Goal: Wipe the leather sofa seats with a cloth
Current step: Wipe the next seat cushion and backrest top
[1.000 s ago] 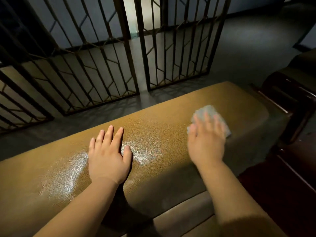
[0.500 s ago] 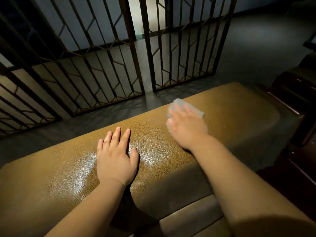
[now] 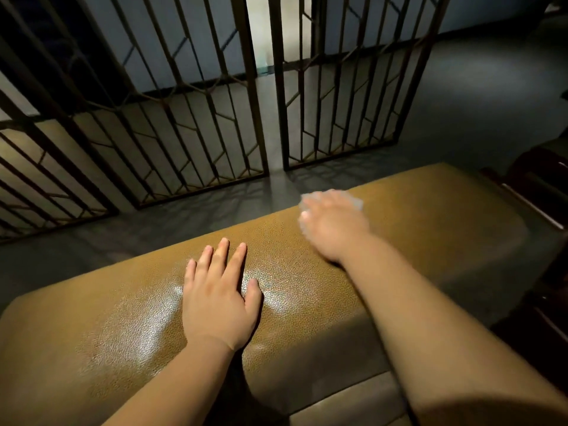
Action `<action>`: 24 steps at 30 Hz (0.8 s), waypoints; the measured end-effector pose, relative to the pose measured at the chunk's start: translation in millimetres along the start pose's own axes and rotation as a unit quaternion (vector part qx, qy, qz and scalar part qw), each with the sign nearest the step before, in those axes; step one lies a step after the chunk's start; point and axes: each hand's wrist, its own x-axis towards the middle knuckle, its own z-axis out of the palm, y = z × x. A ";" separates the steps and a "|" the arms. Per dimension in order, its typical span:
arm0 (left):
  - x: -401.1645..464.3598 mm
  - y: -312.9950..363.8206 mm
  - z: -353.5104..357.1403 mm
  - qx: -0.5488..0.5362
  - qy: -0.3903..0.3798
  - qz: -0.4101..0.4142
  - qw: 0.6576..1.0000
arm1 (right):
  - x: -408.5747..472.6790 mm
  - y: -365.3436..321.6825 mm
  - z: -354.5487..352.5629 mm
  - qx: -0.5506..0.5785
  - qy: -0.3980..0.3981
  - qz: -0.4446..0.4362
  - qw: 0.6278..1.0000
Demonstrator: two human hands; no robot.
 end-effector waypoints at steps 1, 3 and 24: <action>0.5 -0.4 -1.0 -0.001 0.001 0.002 1.000 | -23.1 -34.1 6.4 0.031 -0.008 -0.063 0.997; 1.3 0.5 -1.3 -0.006 -0.001 0.002 1.000 | -59.6 -57.6 18.4 0.074 -0.029 -0.170 0.982; 64.7 180.4 -13.7 -0.044 -0.139 0.144 0.979 | -130.5 147.8 -5.0 0.040 -0.004 -0.021 0.999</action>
